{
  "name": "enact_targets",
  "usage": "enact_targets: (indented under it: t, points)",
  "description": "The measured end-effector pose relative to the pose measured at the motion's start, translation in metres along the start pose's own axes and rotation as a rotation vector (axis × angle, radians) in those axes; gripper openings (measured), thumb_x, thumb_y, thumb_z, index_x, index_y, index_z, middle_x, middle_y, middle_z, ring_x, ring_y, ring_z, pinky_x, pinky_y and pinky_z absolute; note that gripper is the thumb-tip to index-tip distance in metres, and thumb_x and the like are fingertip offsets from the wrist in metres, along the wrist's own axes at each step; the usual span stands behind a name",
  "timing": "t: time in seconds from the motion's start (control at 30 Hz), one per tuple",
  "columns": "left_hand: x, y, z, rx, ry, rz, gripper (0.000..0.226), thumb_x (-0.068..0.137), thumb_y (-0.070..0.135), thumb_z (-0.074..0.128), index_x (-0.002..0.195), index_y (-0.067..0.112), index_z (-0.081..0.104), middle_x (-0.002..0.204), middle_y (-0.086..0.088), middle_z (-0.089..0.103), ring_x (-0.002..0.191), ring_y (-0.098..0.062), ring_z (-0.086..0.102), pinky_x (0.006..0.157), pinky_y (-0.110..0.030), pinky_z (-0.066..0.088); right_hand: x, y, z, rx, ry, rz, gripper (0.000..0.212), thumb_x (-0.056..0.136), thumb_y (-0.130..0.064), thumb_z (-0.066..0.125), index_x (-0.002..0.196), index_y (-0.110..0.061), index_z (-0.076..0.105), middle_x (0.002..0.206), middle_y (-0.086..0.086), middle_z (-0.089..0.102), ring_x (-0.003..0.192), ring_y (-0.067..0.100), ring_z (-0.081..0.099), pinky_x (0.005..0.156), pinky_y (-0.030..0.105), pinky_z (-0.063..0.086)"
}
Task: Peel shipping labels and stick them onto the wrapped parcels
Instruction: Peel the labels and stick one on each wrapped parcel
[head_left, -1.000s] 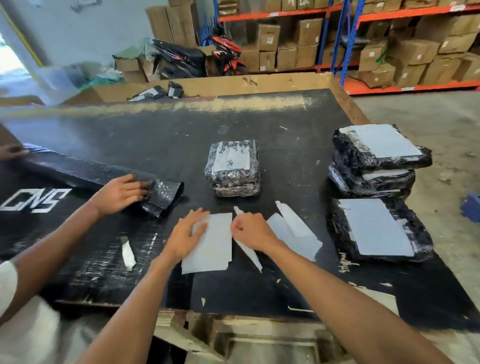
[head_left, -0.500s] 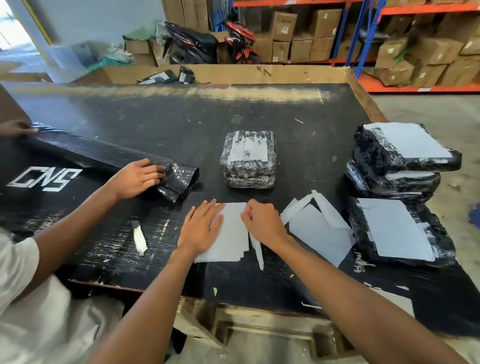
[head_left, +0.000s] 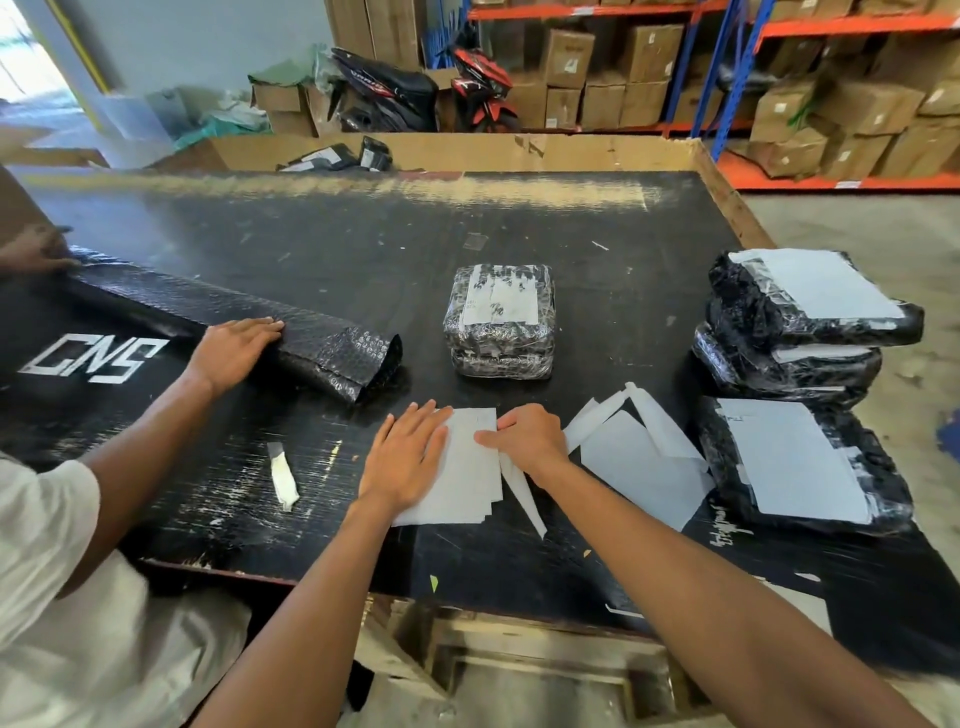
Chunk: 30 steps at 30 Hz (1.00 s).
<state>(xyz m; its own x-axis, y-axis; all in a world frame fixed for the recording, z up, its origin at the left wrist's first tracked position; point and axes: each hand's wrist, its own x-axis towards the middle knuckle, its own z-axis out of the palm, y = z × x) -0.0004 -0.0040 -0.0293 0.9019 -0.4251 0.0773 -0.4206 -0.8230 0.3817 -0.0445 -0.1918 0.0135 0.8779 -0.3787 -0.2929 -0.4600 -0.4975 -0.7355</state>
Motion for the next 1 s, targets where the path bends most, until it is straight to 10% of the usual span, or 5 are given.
enact_targets:
  t: [0.2,0.4,0.7,0.83,1.0]
  points:
    - [0.000,0.001,-0.001,-0.032,0.012,-0.010,0.050,0.107,0.041,0.018,0.154,0.031,0.032,0.160,0.012,0.031,0.151,-0.007,0.017,0.125,-0.037,0.006,0.004,0.005,-0.007,0.130,-0.053,0.037,0.015,0.082,-0.030,0.081,0.077,-0.018,0.074,0.091,0.003,0.074,0.087,0.020,0.068,0.083,0.040,0.059]
    - [0.001,0.000,0.001,0.017,0.020,-0.003,0.051,0.107,0.039,0.020,0.155,0.026,0.031,0.161,0.009,0.030,0.151,-0.008,0.017,0.125,-0.035,0.005,0.010,0.007,-0.018,0.316,-0.069,0.065,0.019,0.089,-0.025,0.075,0.082,-0.014,0.061,0.086,0.007,0.065,0.067,0.018,0.054,0.059,0.030,0.043]
    - [0.015,0.017,-0.013,0.149,0.071,-0.013,0.054,0.105,0.049,0.023,0.144,0.023,0.049,0.154,0.004,0.044,0.146,-0.016,0.032,0.121,-0.043,0.015,0.006,0.017,-0.072,0.666,-0.131,-0.073,0.018,0.100,-0.015,0.060,0.117,-0.011,0.066,0.110,0.008,0.074,0.094,0.020,0.071,0.075,0.030,0.057]
    - [0.026,0.081,-0.039,-0.692,0.088,-0.133,0.059,0.100,0.060,0.033,0.105,0.018,0.074,0.099,0.003,0.076,0.095,-0.016,0.070,0.086,-0.035,0.054,0.000,0.025,-0.091,0.661,-0.161,-0.164,0.016,0.099,-0.017,0.062,0.114,-0.015,0.067,0.106,0.004,0.077,0.097,0.020,0.073,0.081,0.032,0.056]
    - [0.035,0.123,-0.037,-1.285,-0.063,-0.243,0.024,0.094,0.025,0.067,0.108,0.006,0.073,0.107,-0.012,0.076,0.096,-0.026,0.074,0.079,-0.038,0.060,-0.008,0.034,-0.111,0.594,-0.214,-0.263,0.018,0.098,-0.016,0.064,0.115,-0.010,0.068,0.106,0.008,0.077,0.094,0.019,0.074,0.083,0.032,0.059]
